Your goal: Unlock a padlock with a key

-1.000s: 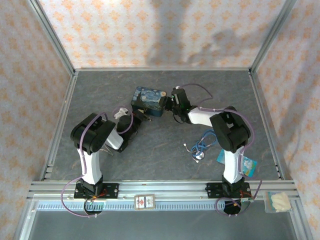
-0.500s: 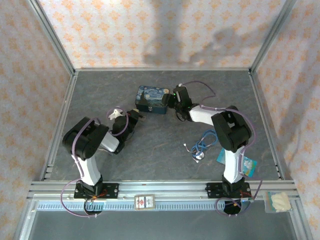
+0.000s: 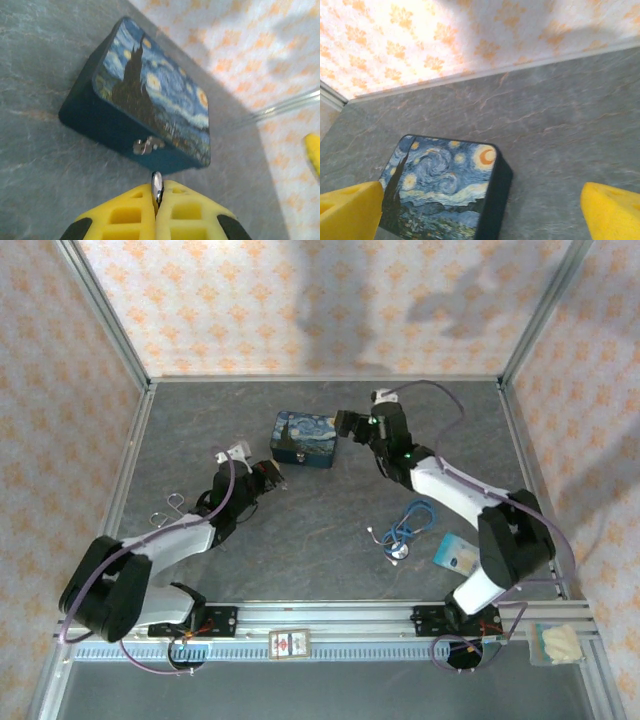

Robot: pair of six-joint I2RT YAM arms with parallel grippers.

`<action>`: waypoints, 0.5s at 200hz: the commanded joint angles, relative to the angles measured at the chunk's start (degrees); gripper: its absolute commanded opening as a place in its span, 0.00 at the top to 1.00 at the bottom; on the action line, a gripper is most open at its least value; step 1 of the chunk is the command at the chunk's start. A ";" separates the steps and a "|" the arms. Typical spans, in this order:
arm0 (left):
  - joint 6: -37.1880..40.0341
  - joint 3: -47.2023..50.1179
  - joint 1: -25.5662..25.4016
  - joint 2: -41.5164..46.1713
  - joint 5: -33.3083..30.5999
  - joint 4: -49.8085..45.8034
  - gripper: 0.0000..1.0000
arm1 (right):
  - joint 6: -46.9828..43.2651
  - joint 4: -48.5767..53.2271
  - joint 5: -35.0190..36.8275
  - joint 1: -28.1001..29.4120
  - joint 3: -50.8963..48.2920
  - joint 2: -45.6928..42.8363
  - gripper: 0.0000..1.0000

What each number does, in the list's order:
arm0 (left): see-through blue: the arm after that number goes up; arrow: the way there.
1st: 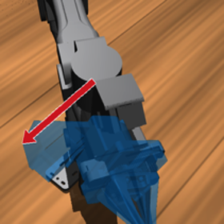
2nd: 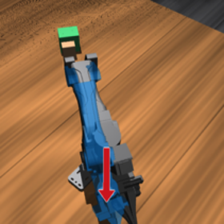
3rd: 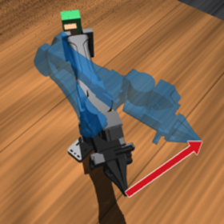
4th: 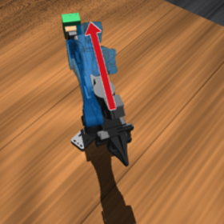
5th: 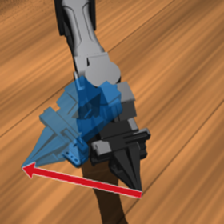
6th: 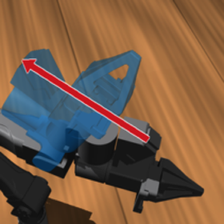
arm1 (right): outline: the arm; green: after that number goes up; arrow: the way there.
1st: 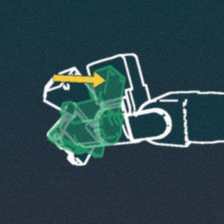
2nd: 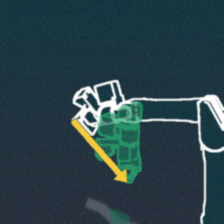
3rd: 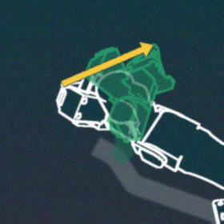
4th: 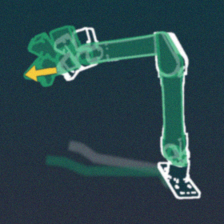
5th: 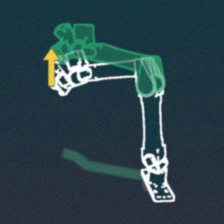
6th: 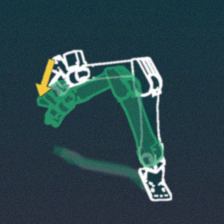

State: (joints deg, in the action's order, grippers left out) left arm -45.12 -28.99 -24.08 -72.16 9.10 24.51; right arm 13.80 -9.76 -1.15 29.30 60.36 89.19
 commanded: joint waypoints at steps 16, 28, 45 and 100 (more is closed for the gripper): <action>1.14 -0.07 -5.58 3.14 5.34 -11.23 1.00 | -3.61 1.82 7.55 -0.53 -6.00 -4.25 0.00; -0.31 0.10 -8.47 2.04 6.61 -10.34 1.00 | -3.24 1.21 7.74 -0.73 -6.87 -4.72 0.00; -1.28 -0.68 -12.83 -0.27 5.43 -11.05 1.00 | -2.24 0.36 9.09 -0.94 -7.83 -4.74 0.00; -4.83 2.54 -16.88 -7.87 7.17 -2.37 1.00 | 1.56 -6.38 10.61 -1.96 -13.76 -7.09 0.00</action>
State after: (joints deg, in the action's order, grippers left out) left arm -47.72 -27.88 -40.86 -77.78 14.79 17.04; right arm 13.45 -12.03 6.35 27.88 48.12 84.51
